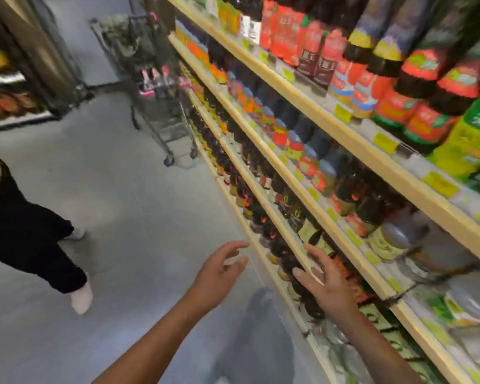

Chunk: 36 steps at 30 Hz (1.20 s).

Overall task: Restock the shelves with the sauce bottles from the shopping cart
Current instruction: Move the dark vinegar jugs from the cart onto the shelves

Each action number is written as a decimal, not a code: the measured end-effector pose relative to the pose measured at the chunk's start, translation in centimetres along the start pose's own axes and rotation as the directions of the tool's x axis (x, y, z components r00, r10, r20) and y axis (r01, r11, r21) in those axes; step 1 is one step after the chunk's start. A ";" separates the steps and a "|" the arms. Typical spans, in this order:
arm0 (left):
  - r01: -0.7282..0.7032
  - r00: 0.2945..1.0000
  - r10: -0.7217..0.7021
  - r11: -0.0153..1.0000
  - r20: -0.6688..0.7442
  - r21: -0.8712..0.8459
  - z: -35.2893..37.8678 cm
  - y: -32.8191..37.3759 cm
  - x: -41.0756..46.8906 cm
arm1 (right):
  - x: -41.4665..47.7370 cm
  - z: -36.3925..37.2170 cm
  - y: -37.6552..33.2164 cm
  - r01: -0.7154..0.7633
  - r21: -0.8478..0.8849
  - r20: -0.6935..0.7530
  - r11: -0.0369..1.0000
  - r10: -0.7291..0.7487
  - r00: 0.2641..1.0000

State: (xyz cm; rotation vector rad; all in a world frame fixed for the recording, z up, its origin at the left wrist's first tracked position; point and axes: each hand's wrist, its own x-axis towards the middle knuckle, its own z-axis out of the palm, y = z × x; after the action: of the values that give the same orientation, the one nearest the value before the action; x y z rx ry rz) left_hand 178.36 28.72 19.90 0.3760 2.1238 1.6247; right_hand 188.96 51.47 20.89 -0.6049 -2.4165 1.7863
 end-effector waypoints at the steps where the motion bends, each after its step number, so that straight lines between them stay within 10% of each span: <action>1: -0.004 0.999 0.004 1.000 -0.037 -0.006 -1.2 -0.3 0.8 | 1.7 1.0 -0.7 0.002 0.016 0.025 1.000 -0.003 1.000; 24: 0.110 0.804 -0.182 0.981 -0.566 -0.159 -21.8 0.2 25.9 | 43.7 17.9 -14.0 0.106 0.050 0.449 0.993 -0.117 0.886; 36: 0.068 0.769 -0.193 0.972 -0.609 -0.223 -40.5 -1.6 41.6 | 63.3 31.4 -21.5 0.126 0.082 0.475 0.989 -0.150 0.867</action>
State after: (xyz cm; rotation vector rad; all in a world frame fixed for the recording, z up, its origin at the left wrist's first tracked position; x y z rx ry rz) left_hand 122.27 13.57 19.77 -0.4459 2.3352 2.0432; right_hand 115.95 40.33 20.14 0.0367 -2.6100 2.1256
